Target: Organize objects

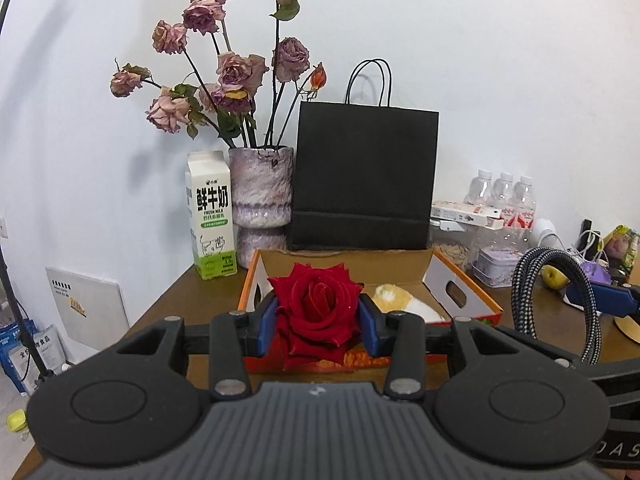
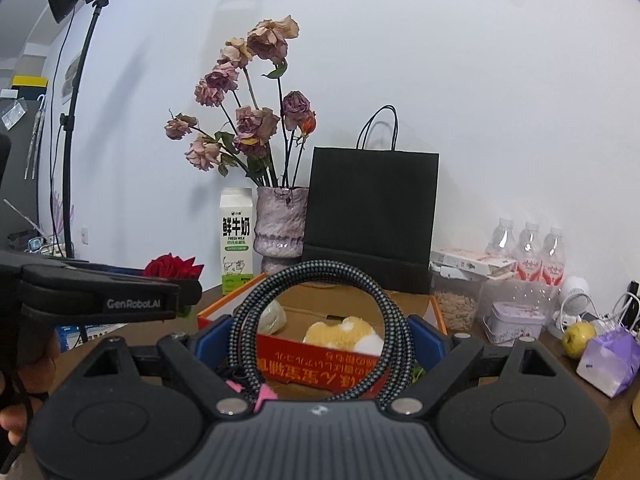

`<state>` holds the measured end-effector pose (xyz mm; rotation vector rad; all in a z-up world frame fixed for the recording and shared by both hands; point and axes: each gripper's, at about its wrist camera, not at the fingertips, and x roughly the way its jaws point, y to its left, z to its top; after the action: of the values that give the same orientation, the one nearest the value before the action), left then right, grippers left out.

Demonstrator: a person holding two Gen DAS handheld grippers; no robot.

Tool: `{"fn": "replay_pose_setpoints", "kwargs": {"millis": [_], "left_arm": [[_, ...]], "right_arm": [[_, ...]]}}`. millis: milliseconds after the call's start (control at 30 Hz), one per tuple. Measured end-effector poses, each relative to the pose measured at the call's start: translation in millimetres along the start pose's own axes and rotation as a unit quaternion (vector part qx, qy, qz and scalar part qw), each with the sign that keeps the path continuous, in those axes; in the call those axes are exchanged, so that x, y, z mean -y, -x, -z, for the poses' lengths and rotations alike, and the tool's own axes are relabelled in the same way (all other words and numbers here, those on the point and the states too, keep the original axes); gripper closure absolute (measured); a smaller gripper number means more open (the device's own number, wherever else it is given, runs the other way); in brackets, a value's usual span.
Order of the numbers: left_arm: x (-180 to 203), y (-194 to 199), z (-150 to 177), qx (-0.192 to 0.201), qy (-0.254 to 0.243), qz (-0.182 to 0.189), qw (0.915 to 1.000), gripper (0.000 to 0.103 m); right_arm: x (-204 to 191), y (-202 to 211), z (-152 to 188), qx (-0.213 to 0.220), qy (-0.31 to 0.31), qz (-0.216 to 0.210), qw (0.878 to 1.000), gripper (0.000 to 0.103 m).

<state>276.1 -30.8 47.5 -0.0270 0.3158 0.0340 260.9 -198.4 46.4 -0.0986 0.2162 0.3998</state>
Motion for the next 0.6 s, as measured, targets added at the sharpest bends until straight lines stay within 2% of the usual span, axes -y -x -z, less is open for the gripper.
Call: {"fn": "replay_pose_setpoints", "kwargs": {"millis": [333,600], "left_arm": [[-1,-38,-16,0.014,0.014,-0.008,0.9998,0.061],[-9,-70,-23,-0.002,0.026,-0.009,0.9996,0.061]], "right_arm": [[8,-46,-13,-0.011,-0.011,-0.011,1.000,0.013],[16,-79,-19,-0.022,-0.017,-0.012,1.000,0.013]]}}
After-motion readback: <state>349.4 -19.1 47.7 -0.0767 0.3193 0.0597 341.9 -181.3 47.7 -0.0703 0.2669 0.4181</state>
